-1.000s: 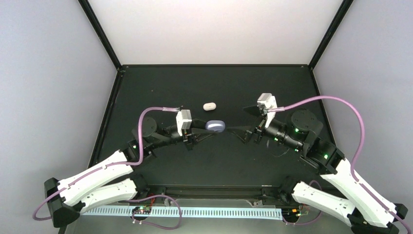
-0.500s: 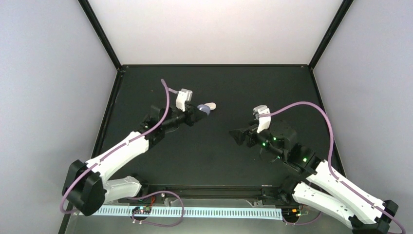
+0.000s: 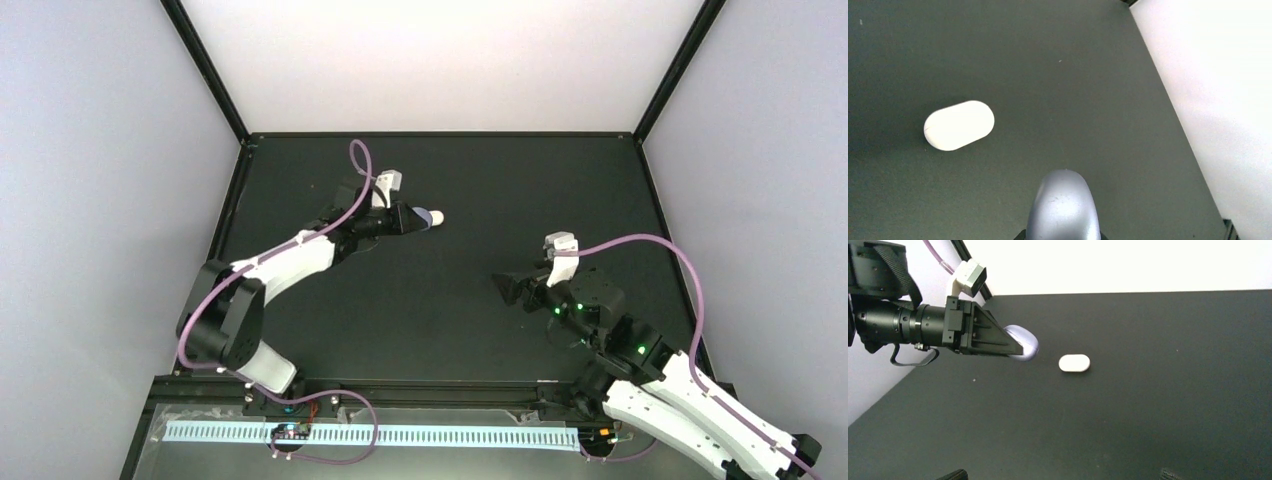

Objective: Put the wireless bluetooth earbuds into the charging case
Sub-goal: Place the charging case at the center of the board.

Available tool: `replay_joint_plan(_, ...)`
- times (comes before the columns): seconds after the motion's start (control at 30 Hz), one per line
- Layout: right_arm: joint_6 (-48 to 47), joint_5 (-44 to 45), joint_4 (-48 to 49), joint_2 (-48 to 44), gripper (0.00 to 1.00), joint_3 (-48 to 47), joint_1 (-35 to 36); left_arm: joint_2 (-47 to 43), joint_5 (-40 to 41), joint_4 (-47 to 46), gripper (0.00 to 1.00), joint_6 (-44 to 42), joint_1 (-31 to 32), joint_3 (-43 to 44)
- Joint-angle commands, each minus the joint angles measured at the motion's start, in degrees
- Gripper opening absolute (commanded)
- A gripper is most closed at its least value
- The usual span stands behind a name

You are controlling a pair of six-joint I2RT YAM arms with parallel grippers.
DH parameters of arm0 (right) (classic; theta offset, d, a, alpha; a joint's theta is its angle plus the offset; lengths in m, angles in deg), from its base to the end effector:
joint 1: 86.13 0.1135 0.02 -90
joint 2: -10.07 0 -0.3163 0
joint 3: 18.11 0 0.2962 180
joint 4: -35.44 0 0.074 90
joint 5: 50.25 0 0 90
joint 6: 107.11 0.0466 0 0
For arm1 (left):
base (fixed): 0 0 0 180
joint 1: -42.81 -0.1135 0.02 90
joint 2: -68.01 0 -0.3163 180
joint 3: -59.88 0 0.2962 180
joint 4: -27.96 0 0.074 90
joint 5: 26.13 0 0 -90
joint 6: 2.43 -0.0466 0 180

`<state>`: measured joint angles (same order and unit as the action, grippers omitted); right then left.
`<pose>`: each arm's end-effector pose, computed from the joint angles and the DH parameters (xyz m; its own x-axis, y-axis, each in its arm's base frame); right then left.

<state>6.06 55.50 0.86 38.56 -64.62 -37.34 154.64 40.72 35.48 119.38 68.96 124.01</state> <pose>0.1002 0.0952 0.3221 -0.3901 0.1294 -0.9116 -0.4342 0.8473 0.3060 0.3296 -0.1823 0.2574 -0.7563 -0.1686 -0.6321 0.3673 0.6901 -0.6235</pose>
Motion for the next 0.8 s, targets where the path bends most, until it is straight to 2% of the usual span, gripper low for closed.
replay_joint_plan(0.0, 1.21, 2.23, -0.59, 0.19, 1.0, 0.81, 0.15, 6.31, -2.35, -3.99, 0.01, 7.77, -0.4, 3.76)
replay_joint_plan(0.2, 0.54, 1.65, -0.92, 0.61, 1.0, 0.53, 0.15, 13.7, -3.73, -10.85, 0.02, 18.28, 0.05, 2.68)
replay_joint_plan(0.37, 0.43, 0.81, -0.97, 1.4, 1.0, 0.41, 0.14, 17.64, -0.62, -11.99, 0.02, 21.98, 1.14, 3.54)
replay_joint_plan(0.63, 0.29, 0.87, -1.1, 2.4, 1.0, 0.02, 0.13, 21.67, 4.17, -3.86, 0.02, 22.01, 2.73, 8.01)
replay_joint_plan(0.77, 0.06, 0.78, -1.01, 2.64, 1.0, -0.15, 0.14, 22.68, 4.45, -3.89, 0.01, 22.33, 2.93, 7.28)
